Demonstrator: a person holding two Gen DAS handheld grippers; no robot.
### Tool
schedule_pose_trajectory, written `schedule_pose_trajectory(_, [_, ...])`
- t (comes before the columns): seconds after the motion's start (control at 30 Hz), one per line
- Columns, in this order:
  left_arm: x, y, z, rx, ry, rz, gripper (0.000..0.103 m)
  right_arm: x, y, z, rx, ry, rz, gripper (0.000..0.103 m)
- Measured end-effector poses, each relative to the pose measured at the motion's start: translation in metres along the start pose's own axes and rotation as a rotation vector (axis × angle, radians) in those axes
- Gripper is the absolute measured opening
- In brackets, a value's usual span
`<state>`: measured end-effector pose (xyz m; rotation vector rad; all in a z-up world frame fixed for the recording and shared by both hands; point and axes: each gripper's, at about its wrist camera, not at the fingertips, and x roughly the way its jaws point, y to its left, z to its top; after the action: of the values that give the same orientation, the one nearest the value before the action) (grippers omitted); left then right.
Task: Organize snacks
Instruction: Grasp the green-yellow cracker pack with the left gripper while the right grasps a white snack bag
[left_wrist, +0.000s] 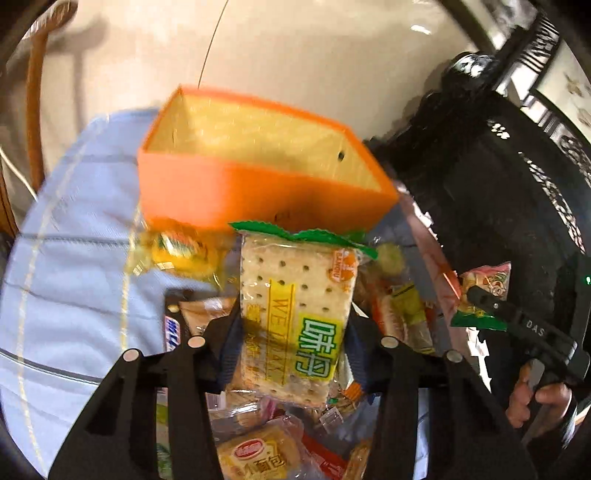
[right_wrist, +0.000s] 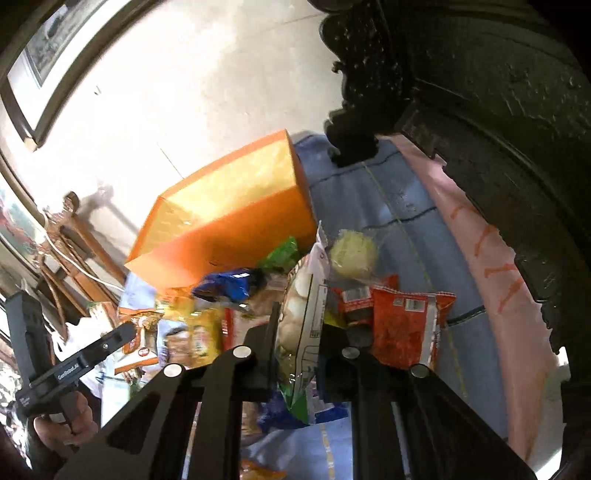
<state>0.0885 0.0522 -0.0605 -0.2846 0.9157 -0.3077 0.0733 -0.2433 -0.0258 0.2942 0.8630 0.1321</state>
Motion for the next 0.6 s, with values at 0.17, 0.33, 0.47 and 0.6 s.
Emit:
schedule_pose_trajectory(0.17, [-0.035,-0.005,0.009,-0.003,-0.064,-0.022,0.047,-0.021,0.007,0.007,-0.010,-0.051,0.051,0.015])
schedule_pose_trajectory(0.33, [-0.037,-0.012,0.005,0.043,-0.059,0.067,0.047,-0.022,-0.001,0.002,0.021,-0.043,0.050,0.015])
schedule_pose_trajectory(0.47, [-0.002,0.011,-0.009,-0.024,-0.041,0.109,0.051,-0.014,-0.005,-0.006,0.017,-0.012,0.017,0.015])
schedule_pose_trajectory(0.6, [0.023,0.038,-0.022,-0.138,-0.010,0.091,0.050,-0.008,-0.008,-0.006,0.039,0.003,0.034,0.015])
